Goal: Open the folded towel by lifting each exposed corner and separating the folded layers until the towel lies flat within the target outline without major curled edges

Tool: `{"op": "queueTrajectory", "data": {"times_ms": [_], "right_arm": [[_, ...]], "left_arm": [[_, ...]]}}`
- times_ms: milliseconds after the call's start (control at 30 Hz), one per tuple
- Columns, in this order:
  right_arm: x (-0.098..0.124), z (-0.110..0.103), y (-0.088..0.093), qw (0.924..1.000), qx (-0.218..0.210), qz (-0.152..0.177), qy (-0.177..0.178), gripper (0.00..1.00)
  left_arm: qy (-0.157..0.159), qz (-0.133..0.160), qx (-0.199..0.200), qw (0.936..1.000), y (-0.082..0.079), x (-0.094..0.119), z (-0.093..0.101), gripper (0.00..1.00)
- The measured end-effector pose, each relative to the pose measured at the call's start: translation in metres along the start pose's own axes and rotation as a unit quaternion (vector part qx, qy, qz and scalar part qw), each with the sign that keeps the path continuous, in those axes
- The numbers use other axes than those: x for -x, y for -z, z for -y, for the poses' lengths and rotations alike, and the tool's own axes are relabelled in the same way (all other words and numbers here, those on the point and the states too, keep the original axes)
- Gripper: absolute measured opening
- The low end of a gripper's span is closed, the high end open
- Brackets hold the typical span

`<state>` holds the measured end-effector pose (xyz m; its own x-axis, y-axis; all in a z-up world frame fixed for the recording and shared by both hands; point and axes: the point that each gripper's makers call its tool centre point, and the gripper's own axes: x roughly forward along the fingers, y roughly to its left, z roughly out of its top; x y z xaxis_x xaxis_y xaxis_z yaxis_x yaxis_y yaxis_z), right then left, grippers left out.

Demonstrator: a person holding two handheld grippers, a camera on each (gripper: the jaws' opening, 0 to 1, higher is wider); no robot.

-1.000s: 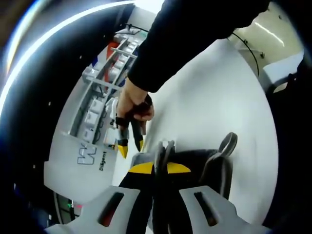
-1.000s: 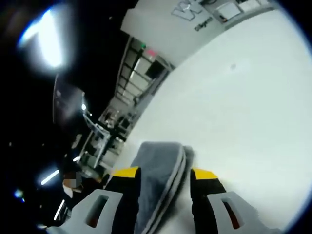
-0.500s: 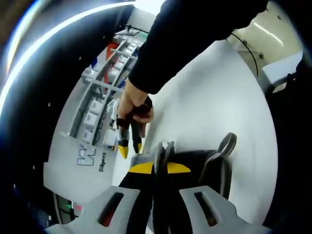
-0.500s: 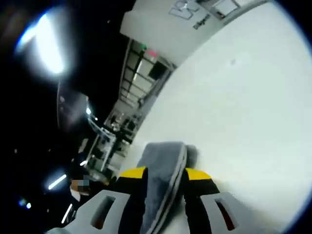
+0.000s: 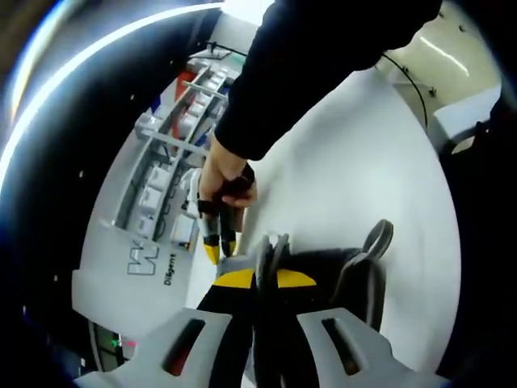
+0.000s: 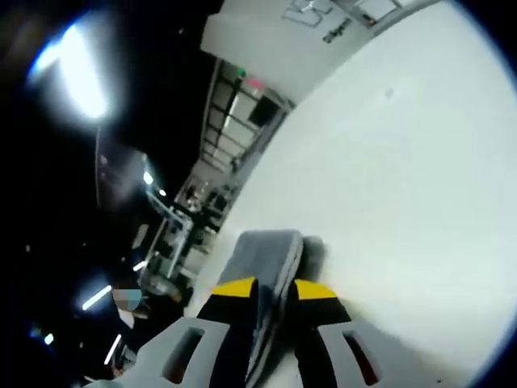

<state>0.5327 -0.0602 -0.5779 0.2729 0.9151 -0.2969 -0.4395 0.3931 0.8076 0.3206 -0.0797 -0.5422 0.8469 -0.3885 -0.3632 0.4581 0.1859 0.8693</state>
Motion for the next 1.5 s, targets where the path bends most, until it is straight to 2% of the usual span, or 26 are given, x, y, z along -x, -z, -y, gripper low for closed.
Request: {"op": "queueTrajectory", "data": {"times_ms": [100, 400, 533, 700, 967, 1233, 1367, 1500], "right_arm": [[-0.002, 0.002, 0.003, 0.9999, 0.013, -0.004, 0.003, 0.03], [-0.001, 0.001, 0.003, 1.0000, 0.003, -0.003, 0.007, 0.01], [-0.001, -0.002, 0.001, 1.0000, 0.000, -0.002, 0.005, 0.00], [0.000, -0.006, -0.001, 1.0000, 0.003, -0.002, 0.008, 0.00], [0.000, -0.007, -0.003, 0.9994, 0.018, -0.006, 0.028, 0.00], [-0.002, -0.007, -0.004, 0.9973, 0.041, -0.025, 0.055, 0.00], [-0.002, -0.006, -0.006, 0.9973, 0.035, -0.018, 0.062, 0.00], [-0.002, -0.012, -0.012, 0.9953, 0.054, -0.009, 0.080, 0.00]], "left_arm": [[-0.005, 0.001, -0.003, 1.0000, -0.001, 0.001, -0.002, 0.05], [-0.003, 0.006, -0.002, 1.0000, -0.001, 0.003, -0.002, 0.03], [0.008, 0.007, 0.024, 0.9996, -0.001, 0.006, 0.001, 0.02], [-0.008, 0.021, 0.061, 0.9979, -0.003, 0.011, -0.011, 0.02], [0.003, 0.026, 0.078, 0.9966, -0.001, 0.011, -0.008, 0.02], [-0.006, 0.027, 0.100, 0.9946, 0.003, 0.015, -0.018, 0.02], [-0.010, 0.029, 0.104, 0.9941, 0.005, 0.018, -0.020, 0.02], [-0.017, 0.033, 0.115, 0.9927, 0.008, 0.021, -0.027, 0.02]]}}
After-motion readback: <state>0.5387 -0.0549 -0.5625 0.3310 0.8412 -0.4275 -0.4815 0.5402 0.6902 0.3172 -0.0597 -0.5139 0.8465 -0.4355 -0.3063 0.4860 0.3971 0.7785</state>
